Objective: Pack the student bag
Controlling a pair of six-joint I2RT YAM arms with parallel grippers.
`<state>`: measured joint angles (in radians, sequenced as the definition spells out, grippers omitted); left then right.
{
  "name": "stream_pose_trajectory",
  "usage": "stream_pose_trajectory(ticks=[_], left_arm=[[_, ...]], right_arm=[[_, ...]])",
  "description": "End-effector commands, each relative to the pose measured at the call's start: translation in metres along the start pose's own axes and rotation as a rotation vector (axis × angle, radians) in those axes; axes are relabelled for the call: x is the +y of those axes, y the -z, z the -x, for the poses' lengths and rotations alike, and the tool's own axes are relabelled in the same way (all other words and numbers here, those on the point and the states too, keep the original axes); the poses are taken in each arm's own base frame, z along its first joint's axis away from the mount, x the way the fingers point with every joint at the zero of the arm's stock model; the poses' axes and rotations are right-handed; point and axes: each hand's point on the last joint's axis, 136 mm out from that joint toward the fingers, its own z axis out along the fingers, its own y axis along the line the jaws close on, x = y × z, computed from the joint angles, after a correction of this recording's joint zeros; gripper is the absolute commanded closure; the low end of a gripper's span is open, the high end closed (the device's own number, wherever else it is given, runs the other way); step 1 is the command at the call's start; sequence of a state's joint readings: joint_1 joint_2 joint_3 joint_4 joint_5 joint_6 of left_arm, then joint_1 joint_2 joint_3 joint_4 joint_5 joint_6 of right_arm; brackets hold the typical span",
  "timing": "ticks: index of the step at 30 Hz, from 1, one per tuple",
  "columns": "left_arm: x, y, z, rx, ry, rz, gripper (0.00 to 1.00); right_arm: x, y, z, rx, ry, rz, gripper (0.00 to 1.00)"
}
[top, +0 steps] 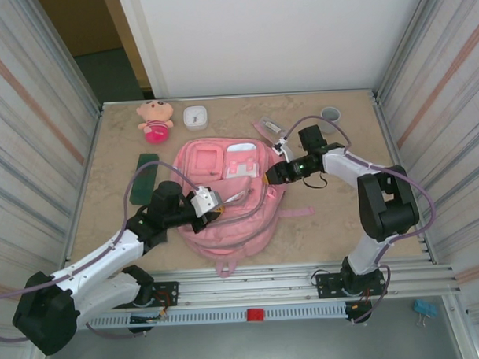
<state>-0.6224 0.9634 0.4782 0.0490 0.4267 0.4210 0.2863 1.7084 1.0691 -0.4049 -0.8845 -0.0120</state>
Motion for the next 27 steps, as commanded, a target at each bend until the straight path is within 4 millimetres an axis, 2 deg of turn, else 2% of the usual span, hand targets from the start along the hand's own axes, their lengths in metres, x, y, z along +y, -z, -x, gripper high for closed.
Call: stream_pose_trajectory(ticks=[1,9,15,23,27], left_arm=[[0.015,0.006,0.027,-0.088,-0.021,0.057,0.97],[0.016,0.005,0.029,-0.091,-0.022,0.056,0.97],[0.016,0.003,0.028,-0.082,-0.018,0.051,0.97],[0.015,0.003,0.026,-0.065,-0.023,0.043,0.97],[0.015,0.003,0.026,-0.057,-0.033,0.039,0.97]], right_arm=[[0.028,0.006,-0.008,0.022,0.016,0.087,0.68],[0.02,0.008,-0.01,0.024,0.014,0.018,0.88],[0.014,0.012,-0.002,0.003,0.01,-0.044,1.0],[0.027,0.025,0.009,-0.03,0.043,-0.1,1.0],[0.028,0.025,0.001,0.037,0.016,-0.156,1.0]])
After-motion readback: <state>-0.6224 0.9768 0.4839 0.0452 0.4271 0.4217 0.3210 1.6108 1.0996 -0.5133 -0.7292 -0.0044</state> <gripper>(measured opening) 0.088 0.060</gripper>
